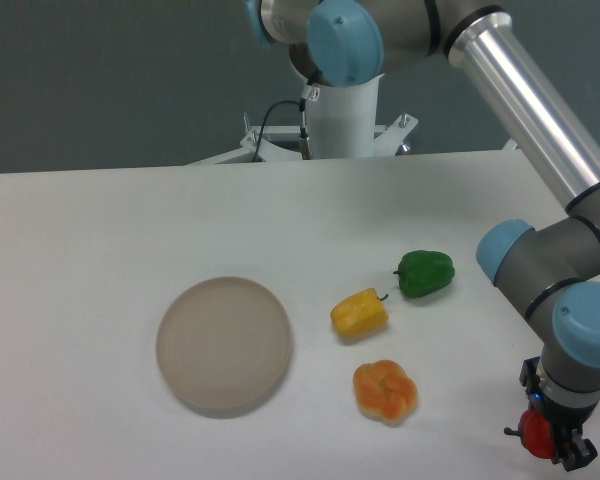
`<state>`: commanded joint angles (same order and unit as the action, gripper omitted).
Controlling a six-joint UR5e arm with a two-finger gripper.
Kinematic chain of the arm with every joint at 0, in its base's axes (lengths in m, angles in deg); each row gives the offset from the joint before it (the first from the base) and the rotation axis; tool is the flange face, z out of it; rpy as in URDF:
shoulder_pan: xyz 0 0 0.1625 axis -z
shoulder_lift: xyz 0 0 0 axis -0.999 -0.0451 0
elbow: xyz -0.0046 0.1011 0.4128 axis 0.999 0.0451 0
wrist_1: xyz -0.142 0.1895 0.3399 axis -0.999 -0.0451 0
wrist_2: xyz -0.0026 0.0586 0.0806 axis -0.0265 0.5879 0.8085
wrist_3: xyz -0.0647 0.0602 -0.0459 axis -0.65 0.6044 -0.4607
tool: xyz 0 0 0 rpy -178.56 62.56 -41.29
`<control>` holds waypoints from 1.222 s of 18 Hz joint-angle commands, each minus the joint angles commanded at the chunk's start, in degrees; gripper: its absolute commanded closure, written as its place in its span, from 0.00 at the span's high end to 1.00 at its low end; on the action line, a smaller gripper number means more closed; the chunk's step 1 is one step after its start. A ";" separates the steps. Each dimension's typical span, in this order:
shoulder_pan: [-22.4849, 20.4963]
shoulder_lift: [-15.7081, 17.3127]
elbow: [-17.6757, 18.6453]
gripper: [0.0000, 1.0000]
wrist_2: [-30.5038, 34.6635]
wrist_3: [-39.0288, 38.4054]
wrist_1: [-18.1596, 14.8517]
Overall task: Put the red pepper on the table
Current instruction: 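Carry the held red pepper toward the space beside the yellow pepper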
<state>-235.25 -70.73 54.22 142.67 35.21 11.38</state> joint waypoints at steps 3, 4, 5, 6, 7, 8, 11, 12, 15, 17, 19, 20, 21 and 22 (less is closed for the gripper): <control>0.09 0.00 0.09 0.39 0.00 0.00 -0.09; 0.26 0.09 0.26 0.39 0.00 0.00 -0.17; 0.35 0.35 0.61 0.39 0.09 0.00 -0.18; 0.53 0.70 1.14 0.39 0.09 0.00 -0.18; 0.53 1.23 2.01 0.39 0.09 0.00 -0.18; 0.53 2.01 2.89 0.39 0.09 0.00 -0.18; 0.70 4.04 5.79 0.39 -0.09 -0.09 -0.26; 0.70 4.91 6.93 0.39 -0.35 -0.09 -0.26; 1.40 8.95 11.85 0.39 -0.61 -0.79 -0.35; 1.67 11.59 15.01 0.39 -0.70 -1.66 -0.53; 2.46 14.57 18.79 0.39 -0.79 -3.42 -0.79; 2.81 16.33 20.81 0.39 -0.79 -4.30 -0.79; 3.07 18.00 23.01 0.39 -0.97 -5.09 -0.88; 3.77 19.93 25.29 0.39 -1.23 -6.05 -0.88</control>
<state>-231.48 -50.80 79.50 141.45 29.16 10.50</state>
